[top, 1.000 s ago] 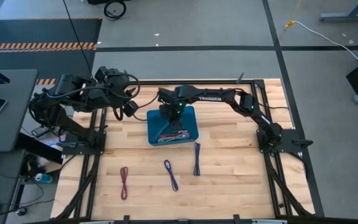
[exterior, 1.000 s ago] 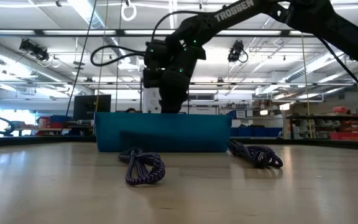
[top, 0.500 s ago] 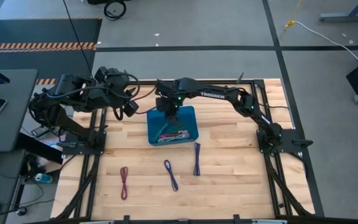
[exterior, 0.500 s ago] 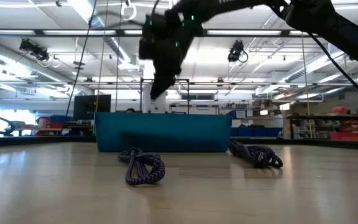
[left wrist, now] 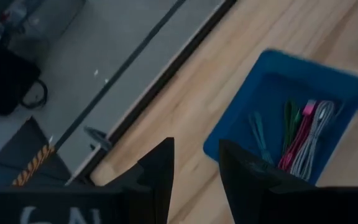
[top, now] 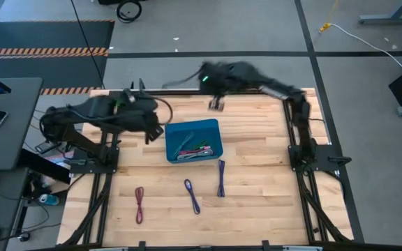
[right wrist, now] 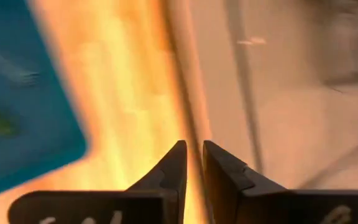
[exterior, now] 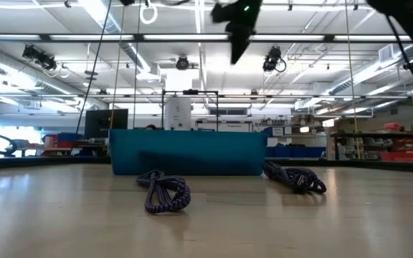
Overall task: Pick and place USB-C Cables
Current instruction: Adjust the charger cables in the blue bin
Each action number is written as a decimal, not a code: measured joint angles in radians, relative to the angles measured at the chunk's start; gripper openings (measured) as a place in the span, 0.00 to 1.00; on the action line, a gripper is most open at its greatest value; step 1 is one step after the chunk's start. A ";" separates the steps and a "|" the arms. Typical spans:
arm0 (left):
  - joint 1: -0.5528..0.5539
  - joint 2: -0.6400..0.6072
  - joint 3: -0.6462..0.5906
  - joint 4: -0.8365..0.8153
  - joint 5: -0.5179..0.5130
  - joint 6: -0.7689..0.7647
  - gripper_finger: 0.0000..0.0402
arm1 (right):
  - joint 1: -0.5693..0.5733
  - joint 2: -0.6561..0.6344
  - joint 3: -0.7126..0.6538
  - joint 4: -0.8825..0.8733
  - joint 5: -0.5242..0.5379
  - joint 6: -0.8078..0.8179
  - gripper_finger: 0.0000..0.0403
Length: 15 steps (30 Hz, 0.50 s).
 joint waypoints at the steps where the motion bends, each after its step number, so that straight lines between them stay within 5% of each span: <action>1: 0.000 0.000 -0.039 0.020 0.001 -0.021 0.32 | -0.016 -0.033 0.000 -0.003 0.026 0.009 0.15; 11: 0.114 0.008 -0.477 0.740 0.253 0.070 0.32 | -0.158 -0.349 0.002 0.023 0.039 0.143 0.14; 15: 0.199 0.019 -0.585 0.856 0.347 0.061 0.32 | -0.168 -0.443 0.002 0.034 -0.009 0.146 0.14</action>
